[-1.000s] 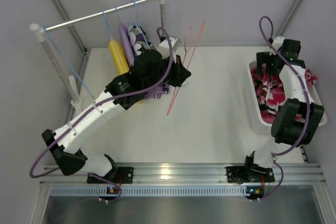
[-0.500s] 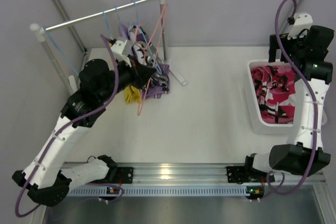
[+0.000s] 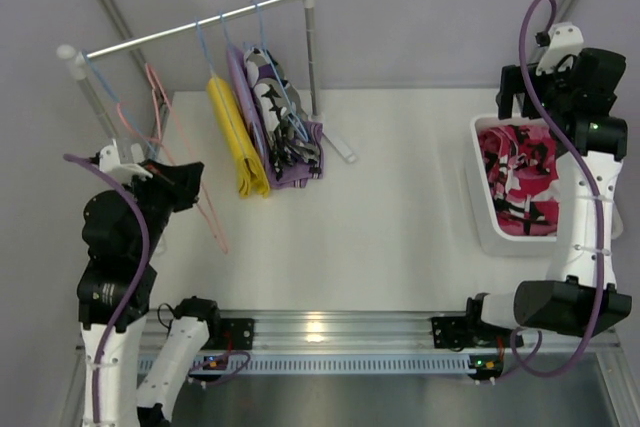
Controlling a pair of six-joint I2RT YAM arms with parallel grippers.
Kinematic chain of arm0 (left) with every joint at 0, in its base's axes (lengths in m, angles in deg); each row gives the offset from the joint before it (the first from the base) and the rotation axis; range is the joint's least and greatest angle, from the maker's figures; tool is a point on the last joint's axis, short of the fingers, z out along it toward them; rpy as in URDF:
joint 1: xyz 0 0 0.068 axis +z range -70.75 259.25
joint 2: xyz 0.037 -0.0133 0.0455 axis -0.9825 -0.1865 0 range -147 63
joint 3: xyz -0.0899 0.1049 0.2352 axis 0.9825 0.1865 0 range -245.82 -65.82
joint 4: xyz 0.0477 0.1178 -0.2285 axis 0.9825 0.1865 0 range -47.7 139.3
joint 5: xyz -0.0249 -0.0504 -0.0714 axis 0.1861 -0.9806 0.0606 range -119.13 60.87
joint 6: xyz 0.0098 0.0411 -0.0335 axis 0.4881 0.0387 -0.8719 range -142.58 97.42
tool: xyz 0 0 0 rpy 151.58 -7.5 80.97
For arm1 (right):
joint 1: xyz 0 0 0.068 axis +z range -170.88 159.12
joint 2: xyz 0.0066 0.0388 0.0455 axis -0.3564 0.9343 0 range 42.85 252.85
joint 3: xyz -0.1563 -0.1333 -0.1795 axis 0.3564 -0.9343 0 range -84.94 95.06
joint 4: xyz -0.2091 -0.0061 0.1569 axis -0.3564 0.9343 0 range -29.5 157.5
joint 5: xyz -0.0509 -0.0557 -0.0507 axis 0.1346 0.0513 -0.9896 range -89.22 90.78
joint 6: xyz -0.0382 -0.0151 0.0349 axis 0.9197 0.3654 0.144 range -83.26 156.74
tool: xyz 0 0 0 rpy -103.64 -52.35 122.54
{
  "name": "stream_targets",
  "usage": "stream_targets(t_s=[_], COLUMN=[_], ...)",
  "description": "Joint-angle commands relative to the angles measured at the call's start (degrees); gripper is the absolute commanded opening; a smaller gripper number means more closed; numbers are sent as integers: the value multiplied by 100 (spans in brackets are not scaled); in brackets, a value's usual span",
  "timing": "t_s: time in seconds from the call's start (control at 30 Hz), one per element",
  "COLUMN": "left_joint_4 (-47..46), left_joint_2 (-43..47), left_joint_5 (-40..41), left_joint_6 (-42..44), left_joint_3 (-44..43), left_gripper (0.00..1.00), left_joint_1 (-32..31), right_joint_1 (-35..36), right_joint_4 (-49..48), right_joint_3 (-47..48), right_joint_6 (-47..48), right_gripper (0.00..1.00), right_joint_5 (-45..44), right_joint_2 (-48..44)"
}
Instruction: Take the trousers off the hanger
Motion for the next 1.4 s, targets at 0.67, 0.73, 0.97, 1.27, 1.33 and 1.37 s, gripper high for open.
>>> stream_targets(t_s=[0.67,0.73,0.97,1.27,1.33,1.37], left_joint_4=[1048,899,977,1153,1153,1136], left_joint_2=[-4114,-4229,-4808,-5169,-5196,-5196], left_joint_5=[1450,1591,1987,2295,2225,2173], left_joint_6=[759,768,637,136,56,39], left_joint_3=[-3496,-3602,-3962,-3796,-3655,-3594], left_gripper=[0,0,2,4,4,4], left_joint_1=[373,435,558,953,1032,1120], right_joint_1=[161,161,161,161,161,161], right_joint_4=[-78,-87,-96,115,176,194], right_joint_3=[-792,-845,-889,-617,-564,-555], right_joint_6=[51,51,86,103,103,130], right_gripper=[99,99,99,100,99,99], right_joint_5=[347,373,408,374,356,356], right_joint_2=[-682,-708,-656,-497,-488,-497])
